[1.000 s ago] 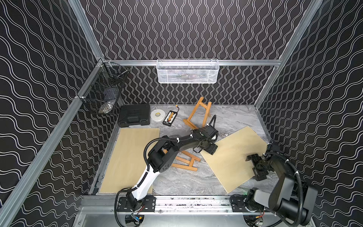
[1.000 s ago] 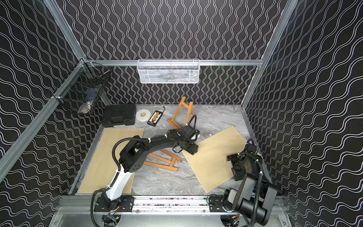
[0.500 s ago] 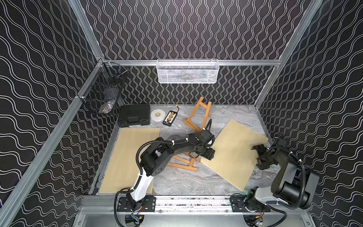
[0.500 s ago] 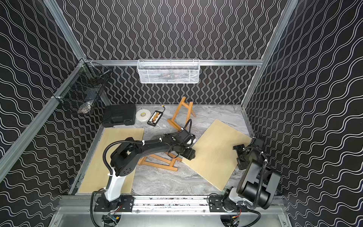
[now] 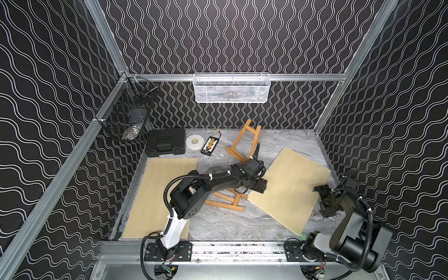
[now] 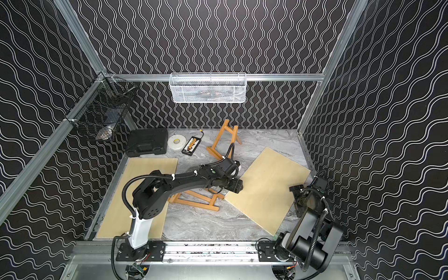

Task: Assemble the easel
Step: Adjust the drawing board at the center of the board.

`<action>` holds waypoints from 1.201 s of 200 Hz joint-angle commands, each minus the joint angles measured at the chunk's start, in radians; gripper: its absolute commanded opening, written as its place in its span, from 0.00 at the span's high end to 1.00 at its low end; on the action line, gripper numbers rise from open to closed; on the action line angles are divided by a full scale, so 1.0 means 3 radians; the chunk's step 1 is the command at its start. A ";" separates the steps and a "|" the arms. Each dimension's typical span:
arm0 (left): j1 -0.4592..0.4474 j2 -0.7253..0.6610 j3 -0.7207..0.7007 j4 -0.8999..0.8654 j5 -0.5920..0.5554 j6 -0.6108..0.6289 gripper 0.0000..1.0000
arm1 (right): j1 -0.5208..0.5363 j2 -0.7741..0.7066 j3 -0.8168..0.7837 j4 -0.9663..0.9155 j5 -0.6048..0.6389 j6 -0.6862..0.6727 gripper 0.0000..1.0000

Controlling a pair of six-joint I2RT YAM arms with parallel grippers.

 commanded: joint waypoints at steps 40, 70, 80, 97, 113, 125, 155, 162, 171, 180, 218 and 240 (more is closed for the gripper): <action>0.0000 0.0208 0.0091 0.0166 -0.0088 -0.0144 0.25 | 0.0004 -0.0060 -0.0176 -0.0400 -0.0324 -0.0122 0.00; 0.0001 0.0296 0.0162 0.0185 -0.0045 -0.0174 0.25 | 0.0051 -0.0023 -0.0244 -0.0356 -0.0418 -0.0133 0.00; -0.0003 0.0320 0.0181 0.0193 -0.0025 -0.0194 0.25 | 0.0063 0.0012 -0.0259 -0.0338 -0.0457 -0.0132 0.00; -0.0003 0.0337 0.0164 0.0207 0.0072 -0.0218 0.25 | 0.0116 0.0065 -0.0275 -0.0283 -0.0537 -0.0162 0.00; -0.0012 0.0306 0.0053 0.0273 0.0233 -0.0273 0.25 | 0.0271 0.0059 -0.0257 -0.0234 -0.0483 -0.0158 0.00; -0.0023 0.0260 -0.0066 0.0326 0.0293 -0.0314 0.26 | 0.0397 0.0073 -0.0253 -0.0172 -0.0472 -0.0144 0.00; -0.0063 0.0193 -0.0229 0.0380 0.0537 -0.0355 0.26 | 0.0504 0.0146 -0.0222 -0.0065 -0.0671 -0.0204 0.00; -0.0074 0.0184 -0.0239 0.0360 0.0593 -0.0352 0.26 | 0.0521 0.0148 -0.0230 -0.0030 -0.0708 -0.0229 0.00; -0.0084 0.0172 -0.0250 0.0353 0.0660 -0.0364 0.26 | 0.0523 0.0179 -0.0250 -0.0004 -0.0747 -0.0222 0.00; -0.0093 0.0148 -0.0263 0.0374 0.0712 -0.0390 0.26 | 0.0517 0.0249 -0.0248 0.0018 -0.0781 -0.0215 0.00; -0.0110 0.0115 -0.0219 0.0626 0.1097 -0.0596 0.26 | 0.0450 0.0343 -0.0196 0.0047 -0.0795 -0.0180 0.00; -0.0175 0.0028 -0.0198 0.0751 0.1218 -0.0591 0.28 | 0.0420 0.0289 -0.0191 0.0043 -0.0791 -0.0192 0.00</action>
